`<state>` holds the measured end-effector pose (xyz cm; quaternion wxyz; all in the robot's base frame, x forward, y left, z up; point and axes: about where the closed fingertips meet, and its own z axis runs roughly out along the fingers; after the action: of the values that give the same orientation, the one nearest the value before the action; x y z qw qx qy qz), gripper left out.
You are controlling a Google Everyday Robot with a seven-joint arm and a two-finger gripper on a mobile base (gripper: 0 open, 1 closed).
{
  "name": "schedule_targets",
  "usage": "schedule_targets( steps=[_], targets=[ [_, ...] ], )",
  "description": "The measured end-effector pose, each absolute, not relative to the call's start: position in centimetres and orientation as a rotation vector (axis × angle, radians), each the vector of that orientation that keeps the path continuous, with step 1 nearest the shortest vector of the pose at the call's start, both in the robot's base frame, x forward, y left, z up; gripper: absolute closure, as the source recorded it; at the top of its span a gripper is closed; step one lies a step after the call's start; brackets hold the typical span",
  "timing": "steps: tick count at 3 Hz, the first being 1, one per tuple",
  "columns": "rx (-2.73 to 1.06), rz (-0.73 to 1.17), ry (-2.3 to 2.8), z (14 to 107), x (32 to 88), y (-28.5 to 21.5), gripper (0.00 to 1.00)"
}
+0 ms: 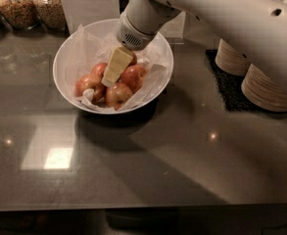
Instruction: Pick apple from white bowl
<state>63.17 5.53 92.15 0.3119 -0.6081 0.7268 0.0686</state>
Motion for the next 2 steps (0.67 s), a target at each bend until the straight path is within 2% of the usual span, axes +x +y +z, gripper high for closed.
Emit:
schedule_targets(
  steps=[1,2],
  targets=[
    [-1.605,0.181,1.918,92.15,63.17,5.53,0.19],
    [-1.605,0.181,1.918,92.15,63.17,5.53,0.42]
  ],
)
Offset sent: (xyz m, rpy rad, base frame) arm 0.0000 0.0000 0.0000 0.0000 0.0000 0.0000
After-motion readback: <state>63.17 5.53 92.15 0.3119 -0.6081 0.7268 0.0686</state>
